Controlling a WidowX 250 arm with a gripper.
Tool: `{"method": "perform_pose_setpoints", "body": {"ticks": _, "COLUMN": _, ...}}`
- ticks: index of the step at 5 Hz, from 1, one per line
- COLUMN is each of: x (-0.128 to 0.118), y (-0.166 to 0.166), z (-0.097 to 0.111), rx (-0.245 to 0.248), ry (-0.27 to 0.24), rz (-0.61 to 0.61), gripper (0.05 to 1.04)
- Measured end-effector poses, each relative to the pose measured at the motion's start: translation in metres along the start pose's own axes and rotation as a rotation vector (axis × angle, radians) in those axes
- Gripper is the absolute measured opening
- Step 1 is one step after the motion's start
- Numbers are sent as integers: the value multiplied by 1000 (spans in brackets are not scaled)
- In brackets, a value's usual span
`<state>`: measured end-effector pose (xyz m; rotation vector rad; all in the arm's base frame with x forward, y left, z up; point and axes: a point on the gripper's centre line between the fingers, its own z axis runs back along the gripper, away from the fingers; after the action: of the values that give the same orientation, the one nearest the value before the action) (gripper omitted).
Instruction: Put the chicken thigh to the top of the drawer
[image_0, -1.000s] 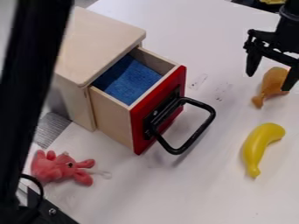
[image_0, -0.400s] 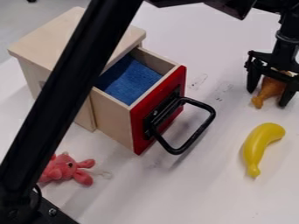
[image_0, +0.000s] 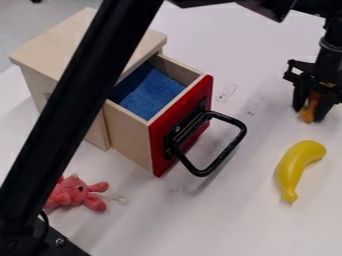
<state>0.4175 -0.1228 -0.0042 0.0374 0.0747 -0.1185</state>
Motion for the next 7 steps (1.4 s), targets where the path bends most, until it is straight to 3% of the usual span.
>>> {"method": "perform_pose_setpoints", "body": {"ticks": 1, "x": -5, "y": 2, "z": 5, "rx": 18, "ry": -2, "rz": -13, "gripper": 307}}
{"method": "perform_pose_setpoints", "body": {"ticks": 2, "x": -7, "y": 13, "z": 23, "rx": 37, "ry": -14, "rz": -3, "gripper": 293}}
{"method": "perform_pose_setpoints", "body": {"ticks": 3, "x": -13, "y": 26, "z": 71, "rx": 34, "ry": -84, "rz": 23, "gripper": 262}}
{"method": "perform_pose_setpoints", "body": {"ticks": 4, "x": -41, "y": 70, "z": 116, "rx": 52, "ry": -118, "rz": 110, "gripper": 249}}
{"method": "perform_pose_setpoints", "body": {"ticks": 5, "x": -86, "y": 113, "z": 143, "rx": 39, "ry": -117, "rz": 222, "gripper": 249}}
{"method": "perform_pose_setpoints", "body": {"ticks": 6, "x": -128, "y": 154, "z": 153, "rx": 15, "ry": -119, "rz": 294, "gripper": 249}}
{"method": "perform_pose_setpoints", "body": {"ticks": 7, "x": -163, "y": 184, "z": 148, "rx": 9, "ry": -117, "rz": 281, "gripper": 249}}
